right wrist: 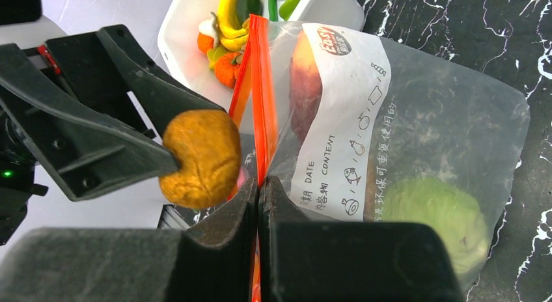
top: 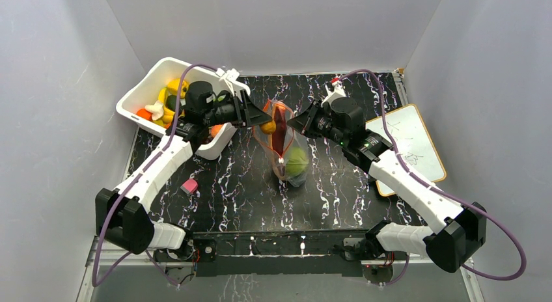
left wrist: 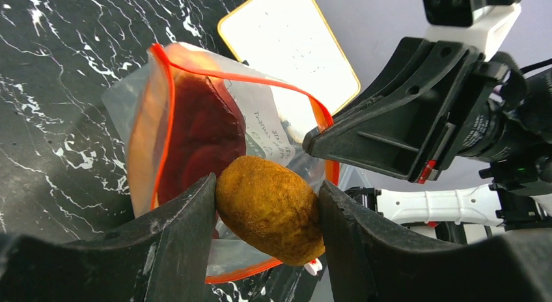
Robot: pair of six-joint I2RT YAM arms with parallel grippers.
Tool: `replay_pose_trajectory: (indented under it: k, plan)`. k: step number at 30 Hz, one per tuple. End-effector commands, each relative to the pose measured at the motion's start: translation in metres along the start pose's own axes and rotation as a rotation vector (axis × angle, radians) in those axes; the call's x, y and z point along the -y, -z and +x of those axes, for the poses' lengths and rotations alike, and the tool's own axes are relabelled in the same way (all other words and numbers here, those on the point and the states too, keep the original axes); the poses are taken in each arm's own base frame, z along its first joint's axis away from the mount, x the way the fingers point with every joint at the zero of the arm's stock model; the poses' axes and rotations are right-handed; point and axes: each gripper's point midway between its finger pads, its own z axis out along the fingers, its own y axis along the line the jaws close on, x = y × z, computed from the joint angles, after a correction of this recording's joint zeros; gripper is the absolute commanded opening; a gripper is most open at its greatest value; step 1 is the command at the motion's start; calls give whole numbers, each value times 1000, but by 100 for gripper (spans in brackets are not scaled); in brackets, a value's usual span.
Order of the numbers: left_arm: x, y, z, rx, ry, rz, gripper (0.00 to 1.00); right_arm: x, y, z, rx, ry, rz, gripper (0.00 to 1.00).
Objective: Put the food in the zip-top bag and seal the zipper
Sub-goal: Place the fake fruit in the zipper food storage bag.
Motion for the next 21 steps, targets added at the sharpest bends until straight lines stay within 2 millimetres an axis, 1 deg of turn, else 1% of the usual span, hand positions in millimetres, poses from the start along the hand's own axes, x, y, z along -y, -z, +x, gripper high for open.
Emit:
replay_pose_trajectory:
  k: [1,3,4,5,7,10,14,21]
  plan:
    - [1,-8,10,-18,-25,-2,39,-43,5,-39,118,15,-132,0]
    - [-2,-9,14,-29,-25,-18,49,-42,4,-37,113,17,-131,0]
    - [-4,-10,15,-31,-30,-30,57,-42,4,-36,110,16,-130,0]
    - [-6,-10,15,-29,-33,-50,63,-42,4,-36,112,16,-131,0]
    - [-9,-8,14,-26,-52,-77,72,-41,5,-37,117,15,-128,0]
    - [-7,-6,12,-25,-72,-84,79,-41,7,-38,124,19,-128,0]
    - [-3,-3,12,-40,-86,-82,81,-38,8,-38,128,26,-118,0]
    - [-7,5,9,-49,-130,-141,80,-30,12,-34,127,48,-89,0]
